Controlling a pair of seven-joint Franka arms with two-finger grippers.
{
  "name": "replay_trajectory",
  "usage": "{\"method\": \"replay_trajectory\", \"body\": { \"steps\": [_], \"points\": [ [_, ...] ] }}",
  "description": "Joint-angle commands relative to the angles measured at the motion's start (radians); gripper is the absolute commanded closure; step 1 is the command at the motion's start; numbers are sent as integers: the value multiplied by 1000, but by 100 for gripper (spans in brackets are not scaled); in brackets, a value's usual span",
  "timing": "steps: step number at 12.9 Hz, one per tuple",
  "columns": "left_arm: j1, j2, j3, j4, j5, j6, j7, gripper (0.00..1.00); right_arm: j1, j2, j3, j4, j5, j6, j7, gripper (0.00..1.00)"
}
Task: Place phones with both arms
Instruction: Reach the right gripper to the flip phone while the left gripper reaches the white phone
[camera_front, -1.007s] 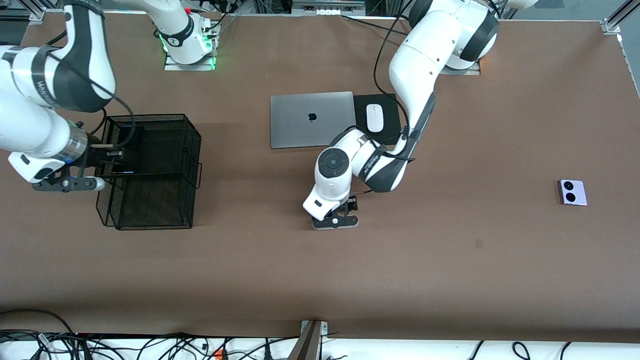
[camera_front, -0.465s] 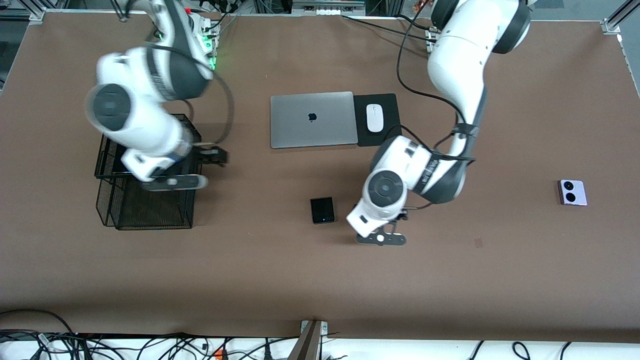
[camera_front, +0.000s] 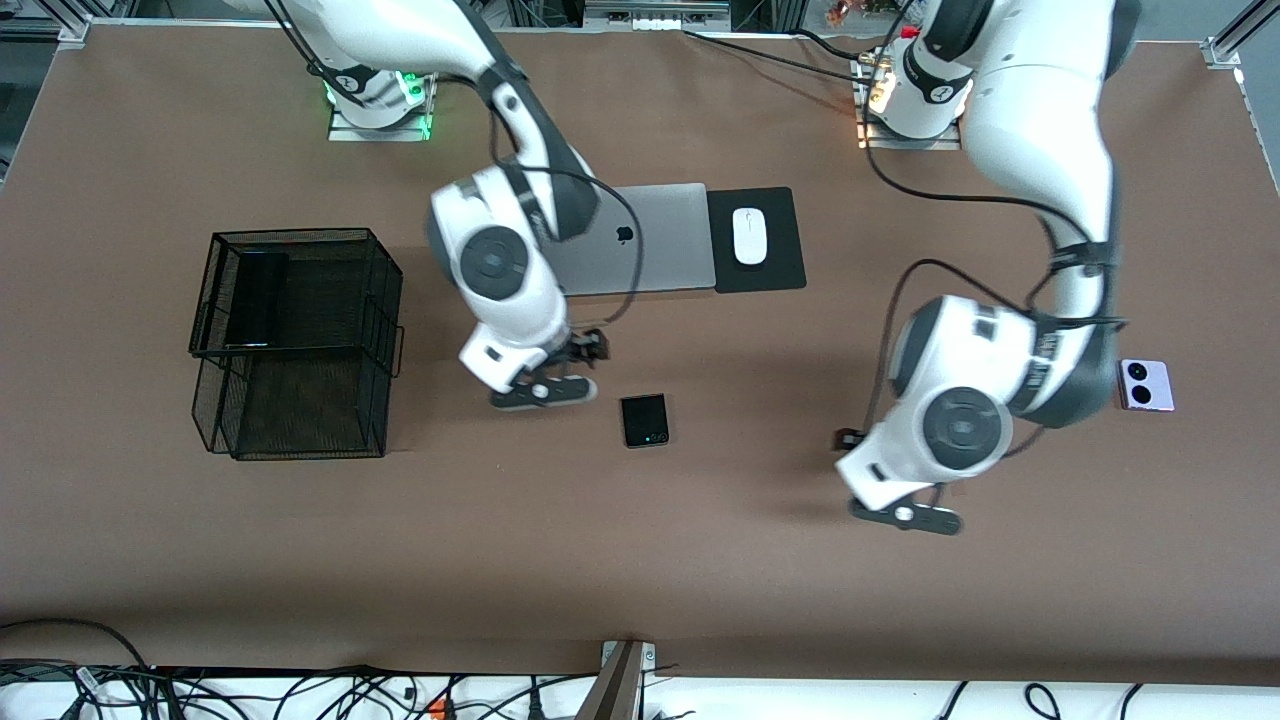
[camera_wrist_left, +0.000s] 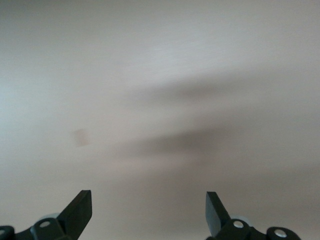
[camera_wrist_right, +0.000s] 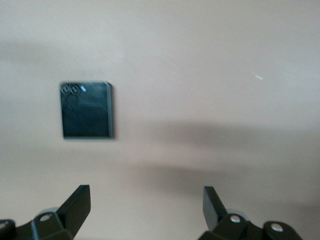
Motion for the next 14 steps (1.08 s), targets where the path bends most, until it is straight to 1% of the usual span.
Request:
{"method": "replay_trajectory", "body": {
  "steps": [1,3,5,6,7,11,12,14],
  "points": [
    [75,-116,-13,-147,92,1,107,0,-15,165,35,156,25,113,54,1],
    [148,-144,-13,-169,109,7,219,0,-15,213,70,156,27,220,65,1],
    [226,-156,-13,-171,109,24,338,0,-12,234,81,156,25,260,103,1],
    [262,-167,-13,-186,109,47,386,0,-12,237,86,158,25,269,112,1],
    [302,-185,-14,-226,108,101,418,0,-14,243,97,158,25,286,114,1],
    [454,-280,-22,-485,105,393,460,0,-12,280,100,158,17,344,108,1],
    [486,-283,-22,-526,103,449,462,0,-10,282,100,158,13,344,103,1],
    [529,-283,-23,-571,97,512,462,0,-7,288,100,159,13,358,102,1]
  ]
}}
